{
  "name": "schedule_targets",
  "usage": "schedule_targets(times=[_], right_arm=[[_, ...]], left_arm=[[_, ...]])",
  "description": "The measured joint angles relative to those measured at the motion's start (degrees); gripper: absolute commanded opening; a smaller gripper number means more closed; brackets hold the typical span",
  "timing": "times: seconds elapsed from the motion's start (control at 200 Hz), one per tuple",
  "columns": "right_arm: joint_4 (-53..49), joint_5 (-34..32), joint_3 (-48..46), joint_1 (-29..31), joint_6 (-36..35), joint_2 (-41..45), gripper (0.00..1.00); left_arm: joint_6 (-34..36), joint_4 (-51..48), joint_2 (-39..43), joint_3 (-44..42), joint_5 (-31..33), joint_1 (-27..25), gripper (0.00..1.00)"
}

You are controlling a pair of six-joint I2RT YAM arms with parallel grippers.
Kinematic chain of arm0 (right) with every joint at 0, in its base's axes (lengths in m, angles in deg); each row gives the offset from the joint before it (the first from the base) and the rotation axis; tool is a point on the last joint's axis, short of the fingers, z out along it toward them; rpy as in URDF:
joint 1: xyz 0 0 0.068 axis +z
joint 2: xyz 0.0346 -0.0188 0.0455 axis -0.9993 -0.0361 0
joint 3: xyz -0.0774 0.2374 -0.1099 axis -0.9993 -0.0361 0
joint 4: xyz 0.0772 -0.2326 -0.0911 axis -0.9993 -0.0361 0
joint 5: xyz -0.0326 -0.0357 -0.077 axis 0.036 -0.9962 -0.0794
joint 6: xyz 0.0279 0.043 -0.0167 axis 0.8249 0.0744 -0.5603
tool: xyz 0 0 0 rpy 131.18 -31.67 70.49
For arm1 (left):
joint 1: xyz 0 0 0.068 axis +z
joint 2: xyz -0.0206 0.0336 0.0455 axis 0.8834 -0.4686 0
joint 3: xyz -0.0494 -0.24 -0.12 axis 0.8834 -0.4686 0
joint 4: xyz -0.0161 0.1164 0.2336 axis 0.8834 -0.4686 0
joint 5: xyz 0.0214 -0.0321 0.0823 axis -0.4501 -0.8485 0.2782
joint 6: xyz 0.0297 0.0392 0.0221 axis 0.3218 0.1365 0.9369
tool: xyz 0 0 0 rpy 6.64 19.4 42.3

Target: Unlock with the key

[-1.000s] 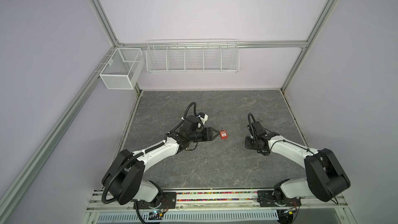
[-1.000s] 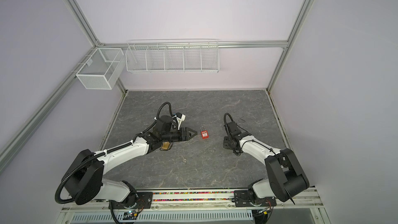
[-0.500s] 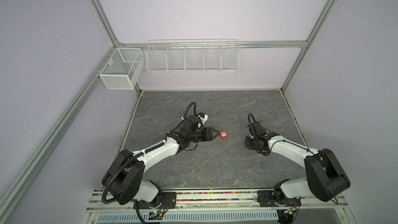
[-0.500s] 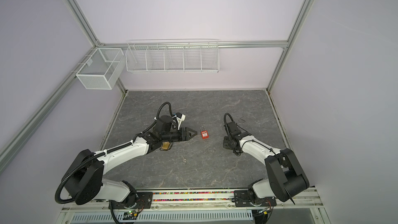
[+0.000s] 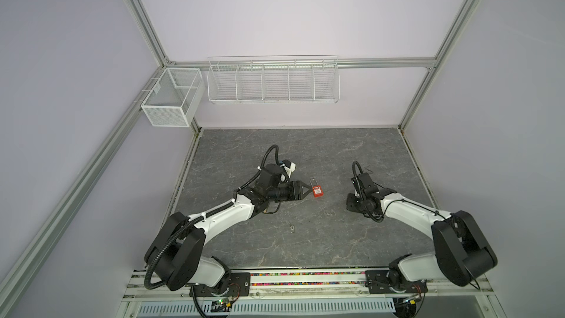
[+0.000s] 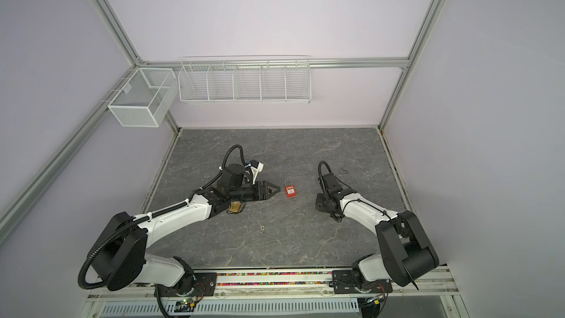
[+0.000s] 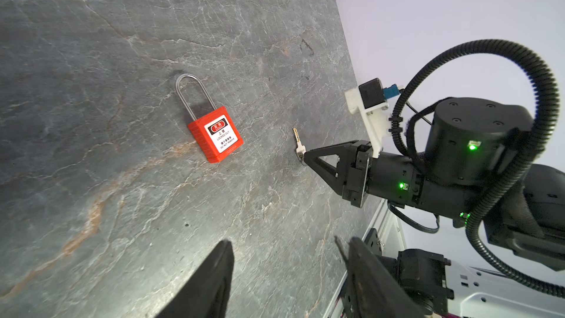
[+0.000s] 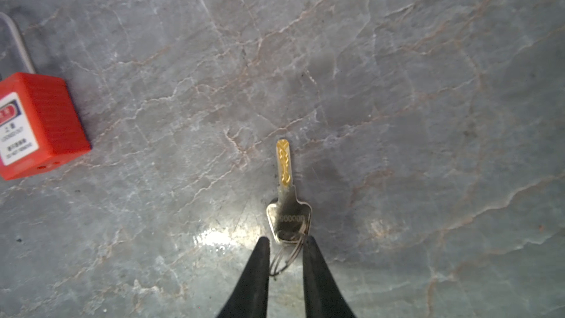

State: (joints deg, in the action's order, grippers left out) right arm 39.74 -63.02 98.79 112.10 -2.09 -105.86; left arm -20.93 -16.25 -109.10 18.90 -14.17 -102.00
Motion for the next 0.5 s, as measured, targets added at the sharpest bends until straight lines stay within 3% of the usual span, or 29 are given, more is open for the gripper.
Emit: schedule_targets(times=[0.245, 0.41, 0.5], right_arm=[[0.0, 0.0, -0.3, 0.0, 0.2, 0.0, 0.14], [0.0, 0.0, -0.3, 0.0, 0.4, 0.0, 0.08], [-0.1, 0.0, -0.3, 0.0, 0.4, 0.5, 0.07]], left_arm=[[-1.0, 1.1, 0.0, 0.0, 0.0, 0.0, 0.57], [-6.6, 7.8, -2.2, -0.2, 0.0, -1.3, 0.5], [-11.3, 12.7, -6.1, -0.2, 0.1, -3.0, 0.41]])
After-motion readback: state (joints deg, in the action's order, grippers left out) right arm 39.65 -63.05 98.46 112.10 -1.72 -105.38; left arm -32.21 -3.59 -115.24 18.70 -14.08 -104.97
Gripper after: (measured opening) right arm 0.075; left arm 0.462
